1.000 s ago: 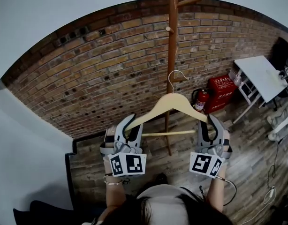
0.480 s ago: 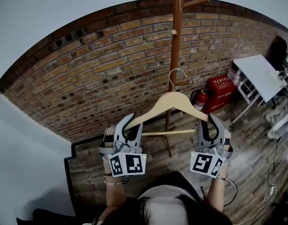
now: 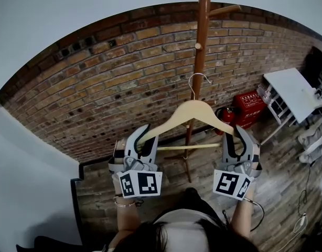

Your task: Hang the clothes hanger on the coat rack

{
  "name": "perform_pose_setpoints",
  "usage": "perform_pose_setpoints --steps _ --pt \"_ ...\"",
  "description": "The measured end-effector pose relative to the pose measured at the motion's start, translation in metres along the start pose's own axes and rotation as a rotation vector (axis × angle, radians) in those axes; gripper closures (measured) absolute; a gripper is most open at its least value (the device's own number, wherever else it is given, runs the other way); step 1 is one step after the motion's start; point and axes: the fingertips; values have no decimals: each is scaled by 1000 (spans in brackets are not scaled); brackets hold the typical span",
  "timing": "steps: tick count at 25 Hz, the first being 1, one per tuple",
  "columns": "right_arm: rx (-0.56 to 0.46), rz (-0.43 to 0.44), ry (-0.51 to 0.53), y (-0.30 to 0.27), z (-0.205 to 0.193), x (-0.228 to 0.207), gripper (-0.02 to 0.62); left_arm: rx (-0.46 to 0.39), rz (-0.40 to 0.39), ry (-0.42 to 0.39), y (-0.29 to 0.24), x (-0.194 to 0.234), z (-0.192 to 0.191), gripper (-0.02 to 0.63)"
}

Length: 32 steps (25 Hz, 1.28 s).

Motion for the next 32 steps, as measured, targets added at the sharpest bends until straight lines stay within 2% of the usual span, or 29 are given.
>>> perform_pose_setpoints --steps 13,32 --pt "-54 -22 7 -51 10 -31 469 -12 50 -4 -44 30 13 500" --pt "-79 11 -11 -99 6 -40 468 19 57 -8 -87 45 12 500"
Point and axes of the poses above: the fingertips, and each gripper's own axes: y backward along the fingers, x to its left, z out of its top, and after that the axes turned 2 degrees about x, right-handed
